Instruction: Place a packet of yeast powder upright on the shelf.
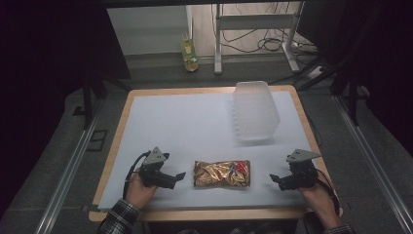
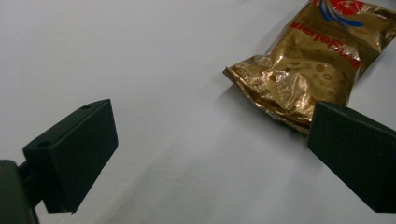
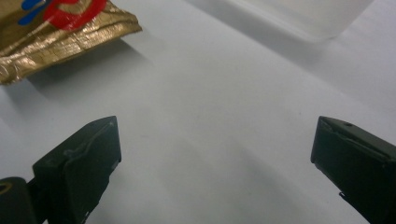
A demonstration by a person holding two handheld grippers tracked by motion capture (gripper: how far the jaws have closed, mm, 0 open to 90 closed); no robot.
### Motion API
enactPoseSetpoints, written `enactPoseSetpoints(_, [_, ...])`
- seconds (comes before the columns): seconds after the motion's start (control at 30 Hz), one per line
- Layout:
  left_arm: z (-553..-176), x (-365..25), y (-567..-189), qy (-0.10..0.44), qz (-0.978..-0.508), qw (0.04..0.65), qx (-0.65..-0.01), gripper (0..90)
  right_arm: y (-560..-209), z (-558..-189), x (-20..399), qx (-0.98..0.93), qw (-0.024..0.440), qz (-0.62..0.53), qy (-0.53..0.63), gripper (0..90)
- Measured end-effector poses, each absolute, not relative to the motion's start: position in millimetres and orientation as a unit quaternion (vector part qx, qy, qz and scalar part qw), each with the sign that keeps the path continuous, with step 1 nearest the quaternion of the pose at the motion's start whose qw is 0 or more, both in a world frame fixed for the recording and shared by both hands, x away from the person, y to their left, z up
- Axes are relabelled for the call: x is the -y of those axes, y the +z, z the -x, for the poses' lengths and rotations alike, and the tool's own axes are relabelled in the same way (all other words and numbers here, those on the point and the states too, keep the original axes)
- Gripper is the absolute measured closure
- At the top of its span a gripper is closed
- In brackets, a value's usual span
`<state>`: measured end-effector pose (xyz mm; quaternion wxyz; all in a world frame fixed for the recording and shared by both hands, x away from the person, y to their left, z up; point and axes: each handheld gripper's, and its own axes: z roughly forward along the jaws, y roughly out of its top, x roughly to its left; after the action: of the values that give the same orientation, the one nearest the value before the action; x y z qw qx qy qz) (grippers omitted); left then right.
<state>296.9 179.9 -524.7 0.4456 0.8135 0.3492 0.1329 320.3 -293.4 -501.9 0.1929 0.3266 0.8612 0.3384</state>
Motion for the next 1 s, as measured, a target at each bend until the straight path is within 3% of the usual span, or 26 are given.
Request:
enactPoseSetpoints(0.23, [-296.1, -170.5, -518.4, 0.12, -0.814, 0.447, -0.35, 2.5, -502.3, -320.1, 292.3, -0.862, 0.191, -0.326, 0.337, 1.7])
enactPoseSetpoints(0.57, [-296.5, -154.2, -513.6, 0.103, -0.827, 0.449, -0.321, 11.2, -503.1, -320.3, 290.6, -0.865, 0.19, -0.323, 0.334, 1.7])
enactPoseSetpoints(0.8, [-298.6, -145.5, -513.1, 0.104, -0.834, 0.452, -0.298, 21.8, -503.5, -320.4, 289.6, -0.866, 0.189, -0.322, 0.334, 1.8])
enactPoseSetpoints(1.0, [-300.1, -137.4, -513.9, 0.09, -0.84, 0.455, -0.282, 37.2, -503.8, -320.5, 289.1, -0.866, 0.19, -0.321, 0.332, 1.8])
